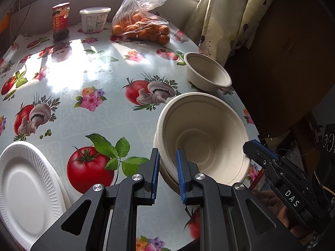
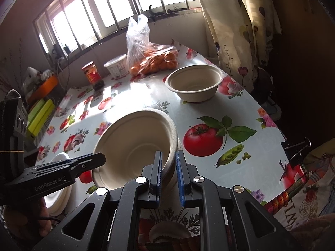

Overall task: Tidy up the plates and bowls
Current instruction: 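Carry the held kraft bowl with both tools onto another kraft bowl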

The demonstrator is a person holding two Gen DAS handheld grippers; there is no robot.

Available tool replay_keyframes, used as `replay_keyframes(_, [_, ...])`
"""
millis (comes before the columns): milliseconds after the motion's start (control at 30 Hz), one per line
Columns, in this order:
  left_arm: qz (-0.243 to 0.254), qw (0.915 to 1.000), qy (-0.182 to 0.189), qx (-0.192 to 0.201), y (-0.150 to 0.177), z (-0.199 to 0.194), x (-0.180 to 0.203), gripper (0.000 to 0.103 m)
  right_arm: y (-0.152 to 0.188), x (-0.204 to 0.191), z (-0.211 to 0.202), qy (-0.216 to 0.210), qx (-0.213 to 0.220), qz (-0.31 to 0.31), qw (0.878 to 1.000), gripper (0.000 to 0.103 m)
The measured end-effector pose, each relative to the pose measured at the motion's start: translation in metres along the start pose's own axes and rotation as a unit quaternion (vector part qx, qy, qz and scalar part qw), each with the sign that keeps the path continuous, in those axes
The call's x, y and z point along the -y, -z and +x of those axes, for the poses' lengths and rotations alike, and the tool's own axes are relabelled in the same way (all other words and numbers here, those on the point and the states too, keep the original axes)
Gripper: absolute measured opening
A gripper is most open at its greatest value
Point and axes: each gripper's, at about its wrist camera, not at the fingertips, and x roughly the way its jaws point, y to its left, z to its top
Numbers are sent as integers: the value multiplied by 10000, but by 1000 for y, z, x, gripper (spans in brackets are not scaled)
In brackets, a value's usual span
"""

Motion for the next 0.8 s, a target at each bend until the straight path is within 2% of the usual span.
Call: replay_keyframes(800, [-26, 10000, -65, -46, 0, 5, -1, 17, 6, -1, 8, 109, -88, -54, 9999, 15])
